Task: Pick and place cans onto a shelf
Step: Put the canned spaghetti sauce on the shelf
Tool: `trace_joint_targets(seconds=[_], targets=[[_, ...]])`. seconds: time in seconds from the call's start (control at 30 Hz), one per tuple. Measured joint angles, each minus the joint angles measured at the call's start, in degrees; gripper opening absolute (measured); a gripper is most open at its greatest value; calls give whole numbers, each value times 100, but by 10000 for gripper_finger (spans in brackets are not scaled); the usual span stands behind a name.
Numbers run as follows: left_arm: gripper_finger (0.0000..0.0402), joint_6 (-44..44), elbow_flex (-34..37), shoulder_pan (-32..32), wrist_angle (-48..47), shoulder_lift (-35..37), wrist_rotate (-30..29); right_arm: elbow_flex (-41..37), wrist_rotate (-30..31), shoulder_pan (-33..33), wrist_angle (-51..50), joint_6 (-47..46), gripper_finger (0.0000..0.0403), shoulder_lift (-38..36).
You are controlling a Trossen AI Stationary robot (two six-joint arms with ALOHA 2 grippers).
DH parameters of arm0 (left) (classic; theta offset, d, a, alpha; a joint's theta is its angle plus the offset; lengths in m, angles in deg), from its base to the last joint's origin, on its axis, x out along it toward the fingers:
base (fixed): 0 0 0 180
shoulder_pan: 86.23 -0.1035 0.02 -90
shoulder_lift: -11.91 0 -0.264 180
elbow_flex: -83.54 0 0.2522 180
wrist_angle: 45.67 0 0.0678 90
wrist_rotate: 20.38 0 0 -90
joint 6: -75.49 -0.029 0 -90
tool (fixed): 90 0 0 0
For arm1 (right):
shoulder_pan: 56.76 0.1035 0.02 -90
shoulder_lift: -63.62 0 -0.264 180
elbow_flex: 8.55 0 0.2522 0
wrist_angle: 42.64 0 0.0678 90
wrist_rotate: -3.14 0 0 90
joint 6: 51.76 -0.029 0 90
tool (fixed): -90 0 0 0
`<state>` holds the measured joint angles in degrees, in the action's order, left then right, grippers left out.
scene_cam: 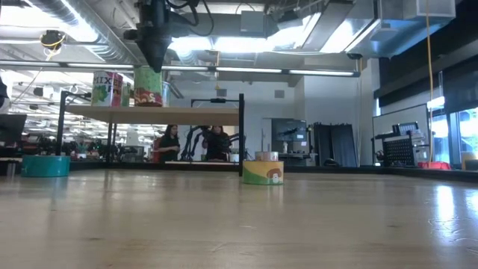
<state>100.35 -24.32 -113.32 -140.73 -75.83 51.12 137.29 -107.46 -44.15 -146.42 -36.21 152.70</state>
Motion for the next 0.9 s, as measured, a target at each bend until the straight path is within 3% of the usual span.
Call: trace_joint_targets(seconds=[0.57, 0.9], targets=[[19, -62, 0, 2, 144, 0, -42, 0, 0, 0, 0, -2, 84, 0], [38, -156, 0, 0, 140, -2, -65, 0, 0, 0, 0, -2, 84, 0]])
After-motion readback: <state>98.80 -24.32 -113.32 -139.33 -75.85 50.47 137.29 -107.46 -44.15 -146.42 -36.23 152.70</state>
